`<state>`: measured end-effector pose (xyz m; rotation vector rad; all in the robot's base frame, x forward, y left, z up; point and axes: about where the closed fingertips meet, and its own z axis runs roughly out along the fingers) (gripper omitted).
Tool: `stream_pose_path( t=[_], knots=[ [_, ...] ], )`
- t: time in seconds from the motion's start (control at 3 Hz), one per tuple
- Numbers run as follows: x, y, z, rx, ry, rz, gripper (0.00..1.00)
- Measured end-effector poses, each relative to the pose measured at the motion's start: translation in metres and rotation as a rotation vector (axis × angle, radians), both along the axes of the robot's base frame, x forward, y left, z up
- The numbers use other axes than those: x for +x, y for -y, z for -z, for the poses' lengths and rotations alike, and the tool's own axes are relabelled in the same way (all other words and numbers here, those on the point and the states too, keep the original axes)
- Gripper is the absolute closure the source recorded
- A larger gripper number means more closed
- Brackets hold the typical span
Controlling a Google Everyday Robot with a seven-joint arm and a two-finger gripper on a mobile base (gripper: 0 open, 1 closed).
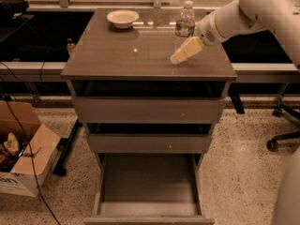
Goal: Place water bottle into bottom drawer
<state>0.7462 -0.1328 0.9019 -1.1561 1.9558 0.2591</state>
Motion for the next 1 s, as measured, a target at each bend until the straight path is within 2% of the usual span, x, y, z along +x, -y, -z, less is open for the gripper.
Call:
stream_pose_path(
  t=[0.33, 0.67, 1.0],
  knots=[
    [0.023, -0.006, -0.001, 0.073, 0.017, -0.007, 0.00],
    [0.045, -0.005, -0.003, 0.155, 0.030, -0.004, 0.12],
    [0.058, -0.008, -0.004, 0.219, 0.038, -0.017, 0.33]
  ],
)
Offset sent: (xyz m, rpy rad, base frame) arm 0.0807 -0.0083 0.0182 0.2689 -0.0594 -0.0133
